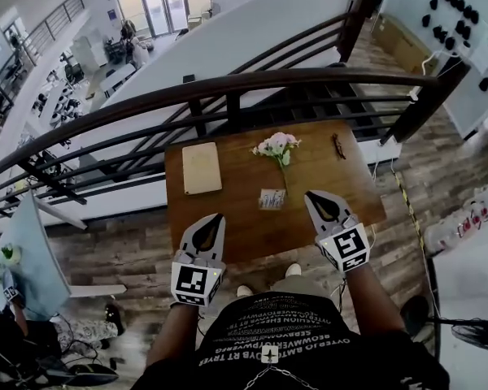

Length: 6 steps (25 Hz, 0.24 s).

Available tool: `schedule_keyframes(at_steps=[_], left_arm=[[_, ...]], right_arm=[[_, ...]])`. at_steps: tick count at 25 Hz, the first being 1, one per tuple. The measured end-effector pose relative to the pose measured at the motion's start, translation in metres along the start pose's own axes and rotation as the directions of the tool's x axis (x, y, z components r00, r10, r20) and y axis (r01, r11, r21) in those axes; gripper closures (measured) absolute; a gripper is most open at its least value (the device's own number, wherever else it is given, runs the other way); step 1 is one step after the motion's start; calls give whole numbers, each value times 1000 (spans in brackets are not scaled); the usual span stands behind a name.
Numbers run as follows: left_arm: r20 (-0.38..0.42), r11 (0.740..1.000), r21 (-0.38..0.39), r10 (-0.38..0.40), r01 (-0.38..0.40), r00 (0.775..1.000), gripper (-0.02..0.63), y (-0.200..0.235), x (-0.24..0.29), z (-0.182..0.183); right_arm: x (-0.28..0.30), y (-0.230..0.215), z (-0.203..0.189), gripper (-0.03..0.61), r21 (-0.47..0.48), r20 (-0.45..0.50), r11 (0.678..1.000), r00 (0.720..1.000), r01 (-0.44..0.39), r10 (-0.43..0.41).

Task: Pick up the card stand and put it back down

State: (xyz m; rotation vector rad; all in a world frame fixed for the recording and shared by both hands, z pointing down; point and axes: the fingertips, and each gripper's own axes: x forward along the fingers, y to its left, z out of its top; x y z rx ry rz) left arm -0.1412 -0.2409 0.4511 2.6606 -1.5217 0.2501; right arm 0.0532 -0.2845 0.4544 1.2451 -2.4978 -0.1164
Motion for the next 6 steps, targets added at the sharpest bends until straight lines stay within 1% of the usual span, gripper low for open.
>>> schedule_keyframes(at_steps=[3, 6], left_arm=[[5, 1000, 3, -3, 3, 1000, 588, -8, 13, 11], [-14, 1000, -8, -10, 9, 1000, 588, -20, 27, 15]], right_arm=[[-5, -11, 8, 565, 3, 15, 1000, 1000, -15, 15], [-13, -22, 12, 565, 8, 37, 999, 999, -32, 32]])
